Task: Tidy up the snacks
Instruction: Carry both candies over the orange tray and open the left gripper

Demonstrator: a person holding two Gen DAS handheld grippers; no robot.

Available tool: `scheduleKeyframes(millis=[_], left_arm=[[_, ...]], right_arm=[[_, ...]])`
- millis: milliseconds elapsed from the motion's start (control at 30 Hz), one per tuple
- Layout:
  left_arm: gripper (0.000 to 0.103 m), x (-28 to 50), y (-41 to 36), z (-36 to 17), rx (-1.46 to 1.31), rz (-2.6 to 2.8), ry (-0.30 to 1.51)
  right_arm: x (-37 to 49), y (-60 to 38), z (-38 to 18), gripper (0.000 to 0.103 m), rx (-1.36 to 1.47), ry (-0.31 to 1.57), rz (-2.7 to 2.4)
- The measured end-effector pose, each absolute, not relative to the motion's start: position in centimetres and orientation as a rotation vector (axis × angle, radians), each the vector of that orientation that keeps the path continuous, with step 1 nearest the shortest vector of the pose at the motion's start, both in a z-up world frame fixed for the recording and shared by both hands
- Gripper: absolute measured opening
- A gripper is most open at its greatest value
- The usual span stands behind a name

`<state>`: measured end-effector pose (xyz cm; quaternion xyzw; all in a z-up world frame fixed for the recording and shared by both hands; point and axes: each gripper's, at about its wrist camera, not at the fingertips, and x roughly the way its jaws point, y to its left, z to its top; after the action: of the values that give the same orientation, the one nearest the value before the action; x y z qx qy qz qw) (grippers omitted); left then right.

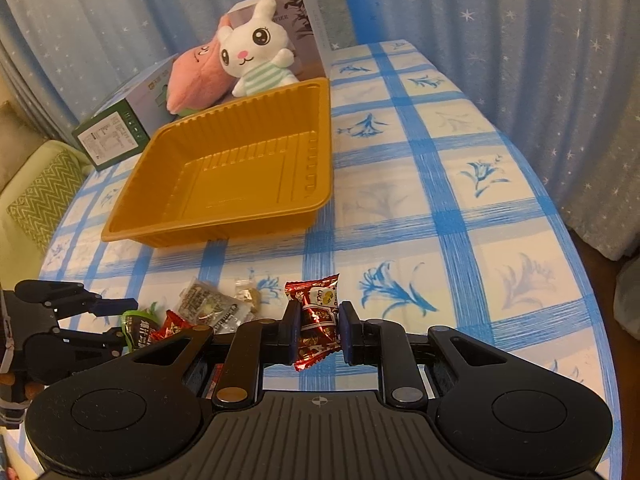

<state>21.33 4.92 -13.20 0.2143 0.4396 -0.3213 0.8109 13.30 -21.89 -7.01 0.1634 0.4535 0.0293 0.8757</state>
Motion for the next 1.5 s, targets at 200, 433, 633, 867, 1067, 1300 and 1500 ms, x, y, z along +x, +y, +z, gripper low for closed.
scheduleKeyframes(millis=[200,433,633,867,1067,1300,1500], left_arm=[[0.02,21.3,5.1,-13.2,0.399,-0.696,0.956],[0.019,20.4,6.2,-11.9,0.325,-0.624,0.952],[0.019,20.1,7.3,-8.2,0.268,-0.559,0.891],[0.02,22.4,5.9,-4.2,0.205,-0.5,0.837],[0.02,25.5,3.1,-2.9,0.176,-0.468,0.822],[0.02,29.0,0.1,-4.0,0.183,-0.43,0.856],[0.02,31.2,-1.4,-5.7,0.203,-0.411,0.896]], right_arm=[[13.3,-21.8,-7.1,0.02,0.344,0.948,0.061],[13.6,-21.6,-6.9,0.02,0.341,0.938,0.08],[14.0,-21.3,-6.4,0.02,0.339,0.923,0.111],[15.7,-20.7,-5.6,0.02,0.32,0.898,0.156],[18.0,-20.5,-4.4,0.02,0.305,0.84,0.169],[20.9,-20.2,-3.7,0.02,0.309,0.812,0.178],[22.1,-20.1,-4.0,0.02,0.305,0.814,0.175]])
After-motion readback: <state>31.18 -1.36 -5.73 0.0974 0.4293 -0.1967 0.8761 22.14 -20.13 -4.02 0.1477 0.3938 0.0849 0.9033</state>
